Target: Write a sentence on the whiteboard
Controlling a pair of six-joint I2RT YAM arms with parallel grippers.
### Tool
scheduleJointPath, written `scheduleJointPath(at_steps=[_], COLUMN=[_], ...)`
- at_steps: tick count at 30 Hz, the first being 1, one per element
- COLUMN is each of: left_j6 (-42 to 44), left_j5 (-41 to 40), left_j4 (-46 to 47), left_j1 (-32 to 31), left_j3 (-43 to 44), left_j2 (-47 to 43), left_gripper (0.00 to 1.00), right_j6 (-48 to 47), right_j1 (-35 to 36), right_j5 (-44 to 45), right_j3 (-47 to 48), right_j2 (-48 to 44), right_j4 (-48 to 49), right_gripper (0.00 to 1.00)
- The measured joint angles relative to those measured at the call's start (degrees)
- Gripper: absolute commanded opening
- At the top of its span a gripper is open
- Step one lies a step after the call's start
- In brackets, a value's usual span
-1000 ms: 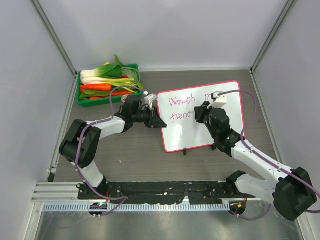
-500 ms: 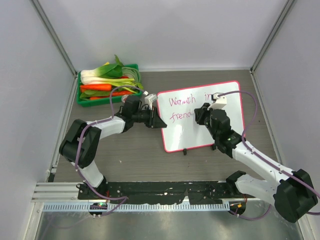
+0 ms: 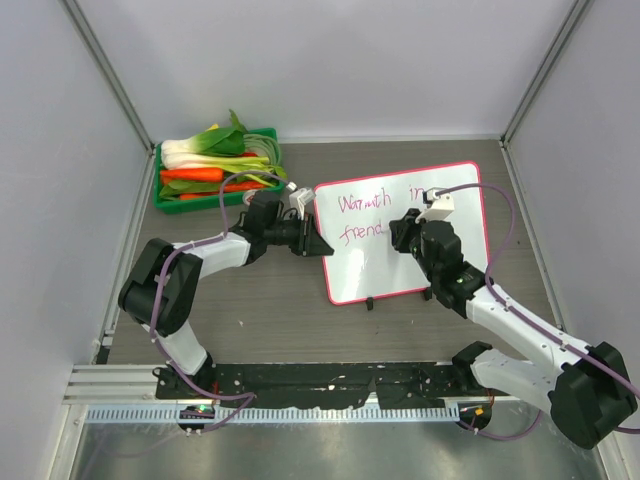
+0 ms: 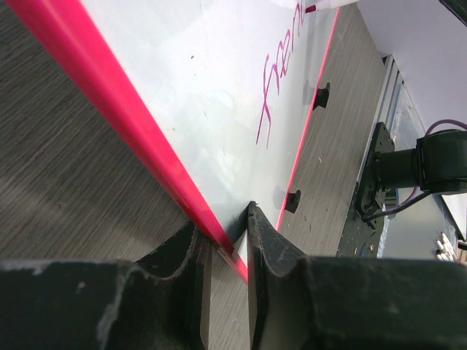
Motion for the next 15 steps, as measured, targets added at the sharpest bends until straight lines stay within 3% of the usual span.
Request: scheduleJointPath(at_steps=[15], left_j6=[0.0], left_j5=[0.02], left_j4=[0.02], left_j1=[0.0], left_j3=[0.0], left_j2=[0.0], left_gripper=[0.0], right_j6=[-0.66], right_j1=[-0.02], right_j5=[1.6], right_j3=[0.37], right_j2=[-3.5], right_j4=[-0.46], right_gripper=[0.01])
